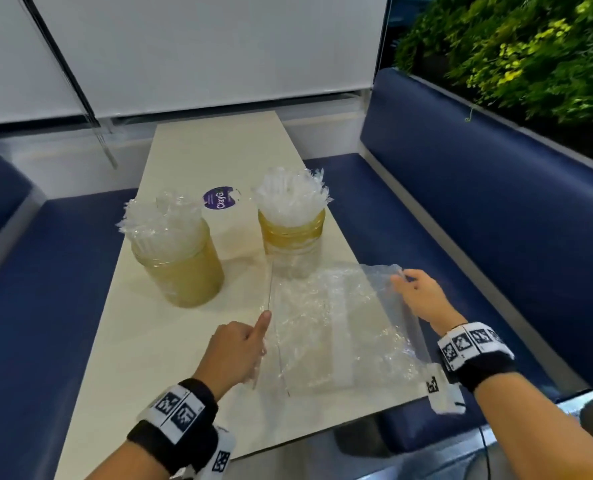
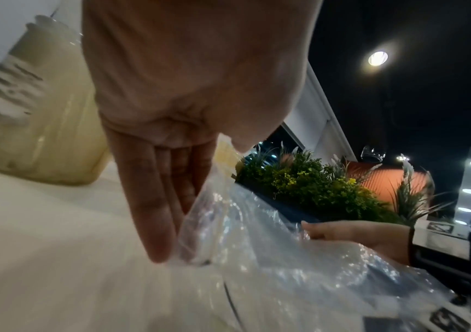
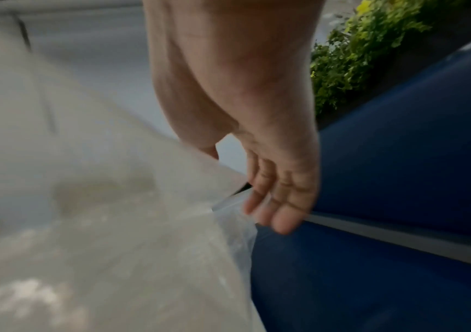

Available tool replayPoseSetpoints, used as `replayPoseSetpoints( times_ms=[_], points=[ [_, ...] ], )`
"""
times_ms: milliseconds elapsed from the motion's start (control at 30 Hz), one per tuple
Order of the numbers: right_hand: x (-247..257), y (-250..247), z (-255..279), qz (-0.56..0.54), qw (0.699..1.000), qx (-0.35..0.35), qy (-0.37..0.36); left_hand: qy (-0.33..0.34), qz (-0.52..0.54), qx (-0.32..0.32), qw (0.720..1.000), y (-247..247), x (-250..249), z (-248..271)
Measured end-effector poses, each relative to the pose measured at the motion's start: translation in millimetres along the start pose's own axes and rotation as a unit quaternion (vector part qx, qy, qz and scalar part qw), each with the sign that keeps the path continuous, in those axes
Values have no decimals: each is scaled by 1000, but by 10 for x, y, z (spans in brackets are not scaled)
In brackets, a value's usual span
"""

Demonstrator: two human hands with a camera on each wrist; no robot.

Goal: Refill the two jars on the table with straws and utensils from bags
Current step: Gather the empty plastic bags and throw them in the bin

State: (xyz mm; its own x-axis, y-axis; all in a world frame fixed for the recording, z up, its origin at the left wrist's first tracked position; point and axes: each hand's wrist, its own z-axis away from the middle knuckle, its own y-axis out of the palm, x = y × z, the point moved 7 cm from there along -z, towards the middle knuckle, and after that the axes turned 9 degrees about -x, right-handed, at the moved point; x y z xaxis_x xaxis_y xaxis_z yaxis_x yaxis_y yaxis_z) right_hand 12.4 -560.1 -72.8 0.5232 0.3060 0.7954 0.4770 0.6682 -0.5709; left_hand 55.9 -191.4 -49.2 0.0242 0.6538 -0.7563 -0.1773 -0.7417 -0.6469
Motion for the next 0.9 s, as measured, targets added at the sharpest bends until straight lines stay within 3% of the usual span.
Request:
replayPoseSetpoints(
  times_ms=[133,233,367,467,567,633,733,833,900],
  points=[
    [-160,112,165,67,994,66,50,12,-146,-37,988,63,4,-145],
    [-310,221,288,75,991,100,52,-36,-186,-31,981,139,106,-234],
    [-503,266,415,-3,990,114,82,-94,-112,68,987,443,173,-256],
    [-420,293,568,-61,982,164,67,-137,-4,76,988,574,189,-245],
    [-254,331,751,-88,966,241,24,-209,70,87,972,616,316,-230],
    [-203,337,801,-109,958,263,9,-202,106,68,971,518,358,-239],
    [-145,279,747,-158,961,226,2,-152,184,45,970,265,261,-208],
    [63,216,720,-194,960,199,-27,-109,249,81,959,-46,80,-161],
    [247,187,735,-196,959,195,-67,-117,267,92,952,-297,37,-114]
  ],
)
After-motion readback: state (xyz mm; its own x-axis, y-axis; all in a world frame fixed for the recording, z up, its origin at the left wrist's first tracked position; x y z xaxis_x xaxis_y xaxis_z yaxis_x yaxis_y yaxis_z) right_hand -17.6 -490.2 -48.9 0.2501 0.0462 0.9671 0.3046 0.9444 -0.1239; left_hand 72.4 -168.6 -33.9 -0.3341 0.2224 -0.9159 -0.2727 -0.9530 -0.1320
